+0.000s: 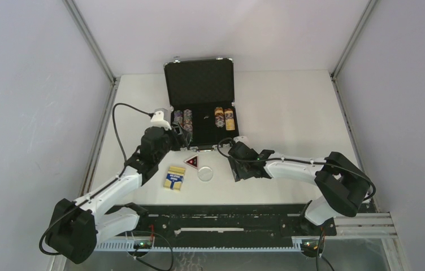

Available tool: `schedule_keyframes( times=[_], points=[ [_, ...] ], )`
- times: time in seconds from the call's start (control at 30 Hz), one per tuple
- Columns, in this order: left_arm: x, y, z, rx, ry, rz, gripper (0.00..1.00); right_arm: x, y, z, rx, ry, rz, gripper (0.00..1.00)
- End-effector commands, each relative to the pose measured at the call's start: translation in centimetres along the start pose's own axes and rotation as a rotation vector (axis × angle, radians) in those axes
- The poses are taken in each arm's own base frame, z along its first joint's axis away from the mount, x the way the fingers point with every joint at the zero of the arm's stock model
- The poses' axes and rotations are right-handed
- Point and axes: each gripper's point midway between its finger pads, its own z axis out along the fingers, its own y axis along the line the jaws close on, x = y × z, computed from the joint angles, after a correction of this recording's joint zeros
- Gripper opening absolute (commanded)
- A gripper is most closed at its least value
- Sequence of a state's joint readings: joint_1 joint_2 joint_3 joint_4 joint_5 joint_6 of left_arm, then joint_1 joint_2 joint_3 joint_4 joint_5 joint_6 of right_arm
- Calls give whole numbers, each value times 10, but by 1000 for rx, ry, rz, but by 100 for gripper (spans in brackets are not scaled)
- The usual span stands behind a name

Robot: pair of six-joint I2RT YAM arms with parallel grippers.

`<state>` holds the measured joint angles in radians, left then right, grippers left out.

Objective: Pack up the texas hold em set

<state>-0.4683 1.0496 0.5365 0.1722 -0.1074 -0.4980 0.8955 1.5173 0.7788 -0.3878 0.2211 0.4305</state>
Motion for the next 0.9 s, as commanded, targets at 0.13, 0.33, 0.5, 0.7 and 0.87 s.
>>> schedule_keyframes(
  times=[0.13, 0.33, 0.5, 0.7, 0.87],
  points=[
    [-5, -10, -1, 40, -16, -16, 66, -18, 5, -6, 21, -57, 35, 62],
    [-4, -10, 0, 39, -11, -15, 66, -23, 4, -7, 16, -73, 38, 64],
    [-4, -10, 1, 39, -8, -12, 66, -27, 7, -10, 3, -91, 40, 65],
    [-3, -11, 1, 45, -2, -12, 66, -31, 7, -13, -5, -110, 41, 70],
    [-1, -12, 2, 48, 4, -9, 66, -33, 6, -12, -4, -116, 56, 69]
  ],
)
